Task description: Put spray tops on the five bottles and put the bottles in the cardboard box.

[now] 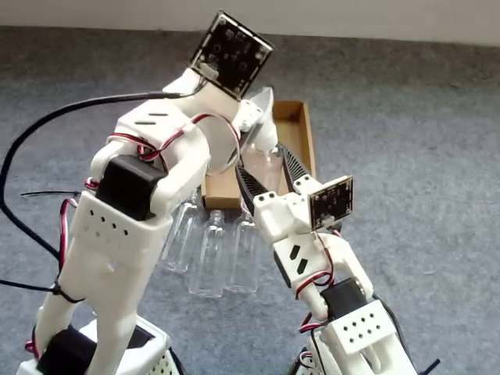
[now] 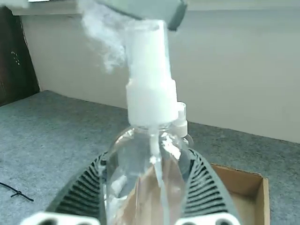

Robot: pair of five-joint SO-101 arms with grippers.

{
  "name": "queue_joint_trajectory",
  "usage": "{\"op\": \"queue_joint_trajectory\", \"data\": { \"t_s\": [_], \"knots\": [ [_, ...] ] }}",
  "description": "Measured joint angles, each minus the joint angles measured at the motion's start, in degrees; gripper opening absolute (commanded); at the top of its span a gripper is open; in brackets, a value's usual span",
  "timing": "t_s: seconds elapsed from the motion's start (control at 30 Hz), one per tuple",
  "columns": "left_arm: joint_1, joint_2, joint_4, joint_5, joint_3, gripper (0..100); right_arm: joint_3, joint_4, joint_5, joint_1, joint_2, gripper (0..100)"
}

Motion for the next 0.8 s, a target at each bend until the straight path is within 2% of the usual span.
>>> {"op": "queue_joint_trajectory", "data": {
  "t_s": [0.2, 0.43, 0.57, 0.67, 0.8],
  "knots": [
    [3.6, -4.3, 2.0, -0.7, 0.0, 13, 0.0, 0.0, 0.0, 0.0, 0.0, 0.5],
    [3.2, -4.7, 2.7, -0.7, 0.0, 13, 0.0, 0.0, -0.1, 0.0, 0.0, 0.5],
    [0.5, -4.8, 4.0, -0.7, -3.9, 13, 0.0, 0.0, -0.1, 0.0, 0.0, 0.5],
    [-2.6, -5.7, 10.4, -0.7, -8.3, 13, 0.0, 0.0, -0.1, -0.1, 0.0, 0.5],
    [-6.7, -10.5, 23.1, -0.7, -10.9, 13, 0.0, 0.0, -0.1, 0.0, 0.0, 0.5]
  ]
}}
